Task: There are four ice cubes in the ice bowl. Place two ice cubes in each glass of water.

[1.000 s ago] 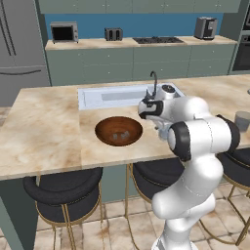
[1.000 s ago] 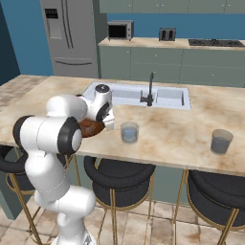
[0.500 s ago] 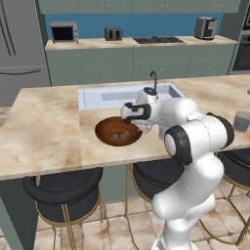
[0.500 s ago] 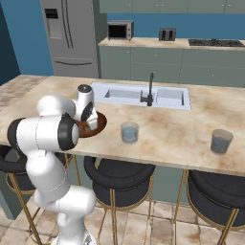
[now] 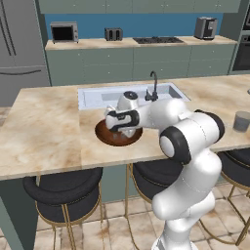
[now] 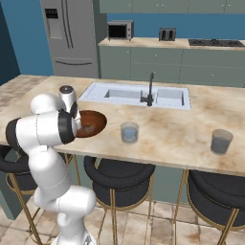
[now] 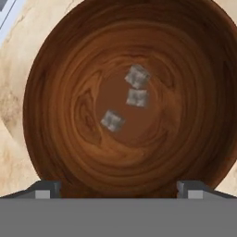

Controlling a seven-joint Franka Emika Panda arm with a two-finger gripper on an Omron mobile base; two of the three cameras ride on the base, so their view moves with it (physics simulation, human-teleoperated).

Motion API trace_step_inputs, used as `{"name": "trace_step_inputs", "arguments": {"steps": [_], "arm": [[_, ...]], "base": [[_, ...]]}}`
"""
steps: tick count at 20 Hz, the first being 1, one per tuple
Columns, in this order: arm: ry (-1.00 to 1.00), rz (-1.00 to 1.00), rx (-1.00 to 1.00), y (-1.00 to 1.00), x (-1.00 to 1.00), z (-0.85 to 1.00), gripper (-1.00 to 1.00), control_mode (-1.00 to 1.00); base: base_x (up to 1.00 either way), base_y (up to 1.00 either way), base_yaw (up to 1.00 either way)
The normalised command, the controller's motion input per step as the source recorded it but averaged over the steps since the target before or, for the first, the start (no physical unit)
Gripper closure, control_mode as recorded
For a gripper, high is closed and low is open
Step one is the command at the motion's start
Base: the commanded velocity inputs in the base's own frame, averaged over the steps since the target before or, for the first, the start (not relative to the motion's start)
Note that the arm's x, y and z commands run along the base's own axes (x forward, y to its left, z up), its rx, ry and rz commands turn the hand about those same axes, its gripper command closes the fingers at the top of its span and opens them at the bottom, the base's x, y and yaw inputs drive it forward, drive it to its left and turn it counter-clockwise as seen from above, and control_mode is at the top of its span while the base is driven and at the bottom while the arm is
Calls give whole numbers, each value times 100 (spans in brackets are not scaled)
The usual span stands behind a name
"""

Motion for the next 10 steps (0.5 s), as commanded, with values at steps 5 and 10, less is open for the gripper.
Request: {"name": "trace_step_inputs", "arguments": {"steps": [5, 10], "arm": [[3, -11, 0, -1, 0, -12, -100, -100], [3, -12, 1, -13, 13, -5, -100, -100]], "base": [[0, 0, 0], [0, 0, 0]]}}
